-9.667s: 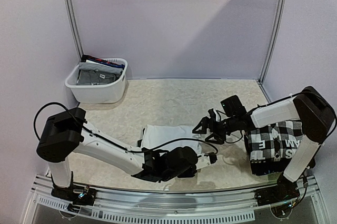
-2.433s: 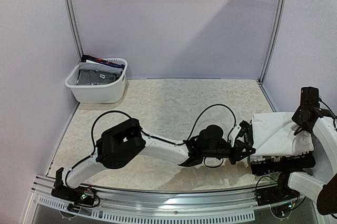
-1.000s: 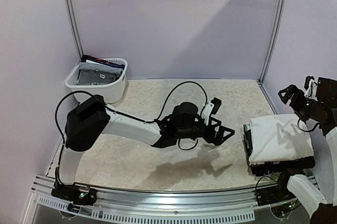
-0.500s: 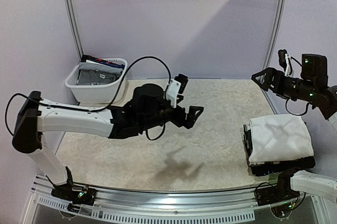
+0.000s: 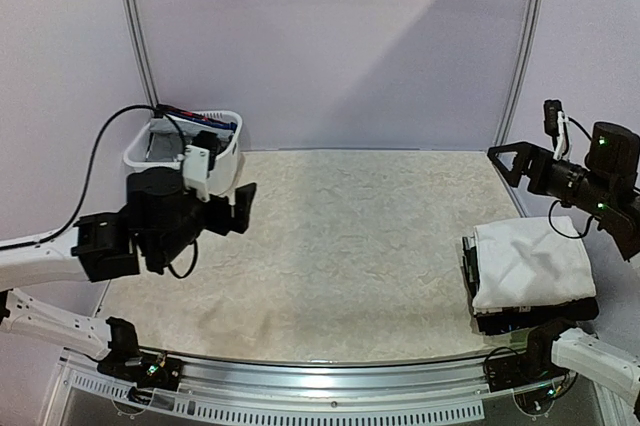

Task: Fold and stack the mixed laundry pile
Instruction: Reset both arms

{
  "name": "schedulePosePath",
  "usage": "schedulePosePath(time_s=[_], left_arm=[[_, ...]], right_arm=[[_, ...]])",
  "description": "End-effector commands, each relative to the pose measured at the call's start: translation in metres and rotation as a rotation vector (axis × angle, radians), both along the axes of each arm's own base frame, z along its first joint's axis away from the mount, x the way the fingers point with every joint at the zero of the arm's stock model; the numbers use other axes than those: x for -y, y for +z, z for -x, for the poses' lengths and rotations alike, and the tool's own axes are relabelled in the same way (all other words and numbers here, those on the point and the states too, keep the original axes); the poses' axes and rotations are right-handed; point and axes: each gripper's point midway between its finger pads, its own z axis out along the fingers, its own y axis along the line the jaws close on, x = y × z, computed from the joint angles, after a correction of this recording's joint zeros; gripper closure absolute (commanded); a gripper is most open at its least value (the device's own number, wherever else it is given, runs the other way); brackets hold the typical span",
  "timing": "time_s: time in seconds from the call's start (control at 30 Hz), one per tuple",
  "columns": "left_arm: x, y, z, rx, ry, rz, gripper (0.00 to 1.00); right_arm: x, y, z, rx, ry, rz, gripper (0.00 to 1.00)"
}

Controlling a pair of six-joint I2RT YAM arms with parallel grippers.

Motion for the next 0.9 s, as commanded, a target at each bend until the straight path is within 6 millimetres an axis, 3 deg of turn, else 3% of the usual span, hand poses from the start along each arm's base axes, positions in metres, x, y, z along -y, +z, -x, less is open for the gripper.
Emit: schedulePosePath(time_s=[0.0, 0.13, 0.37, 0.57, 0.87], left_arm=[[-0.079, -0.008, 0.016, -0.017, 0.184, -0.049, 0.0], [-0.12, -0.008, 0.034, -0.022, 0.227, 0.001, 0.0], [-0.166, -0.004, 0.053, 0.01, 0.287, 0.052, 0.0], [-0.171, -0.005, 0.055, 0.029, 0.286, 0.075, 0.0], [-0.158, -0.005, 0.049, 0.01, 0.282, 0.018, 0.0]], right_arm=[[0.001, 0.001, 0.011, 0.071, 0.014, 0.004, 0.01], [0.004, 0.005, 0.027, 0.119, 0.02, -0.015, 0.01], [0.004, 0.001, 0.028, 0.136, 0.024, -0.026, 0.01], [0.0, -0.008, 0.02, 0.111, 0.03, -0.019, 0.01], [0.001, -0.018, 0.011, 0.081, 0.018, 0.006, 0.01]])
